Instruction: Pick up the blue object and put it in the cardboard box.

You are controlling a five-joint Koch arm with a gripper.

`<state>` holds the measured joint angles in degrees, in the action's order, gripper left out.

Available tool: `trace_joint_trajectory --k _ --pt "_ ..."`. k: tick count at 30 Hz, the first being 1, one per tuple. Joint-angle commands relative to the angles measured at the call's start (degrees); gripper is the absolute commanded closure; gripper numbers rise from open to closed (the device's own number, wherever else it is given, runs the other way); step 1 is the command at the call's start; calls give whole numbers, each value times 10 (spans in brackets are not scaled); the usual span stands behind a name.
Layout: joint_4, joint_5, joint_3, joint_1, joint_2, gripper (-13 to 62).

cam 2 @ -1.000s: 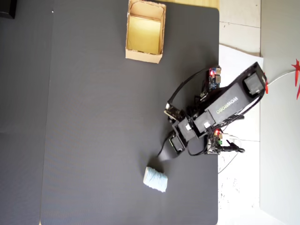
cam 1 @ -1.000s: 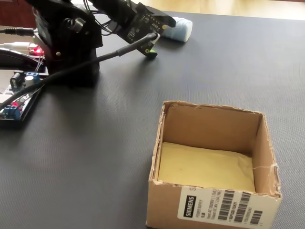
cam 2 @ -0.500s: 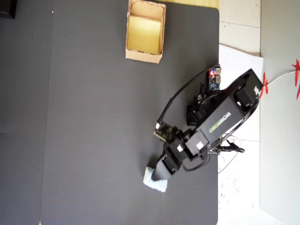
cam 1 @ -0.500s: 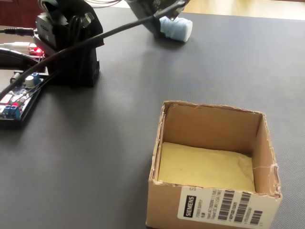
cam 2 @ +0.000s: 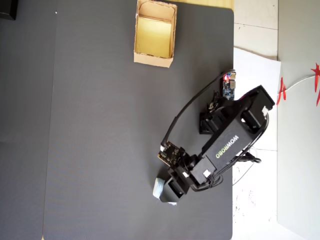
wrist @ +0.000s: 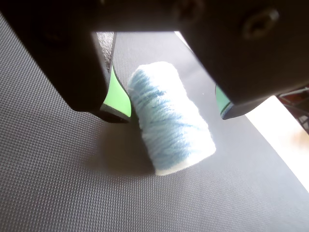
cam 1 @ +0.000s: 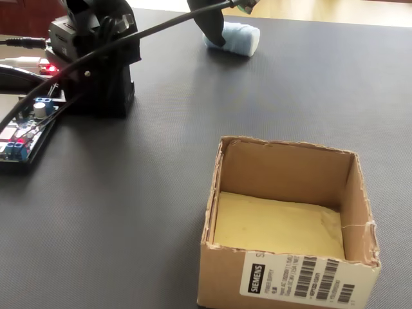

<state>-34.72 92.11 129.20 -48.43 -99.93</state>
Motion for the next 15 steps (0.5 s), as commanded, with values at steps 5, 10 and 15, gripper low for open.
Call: trace_joint_trajectory --k 5,10,15 --pt "10 18 -24 -22 28 145" --pt "41 4 -16 -33 69 142" --pt "56 6 -22 -39 119 143"
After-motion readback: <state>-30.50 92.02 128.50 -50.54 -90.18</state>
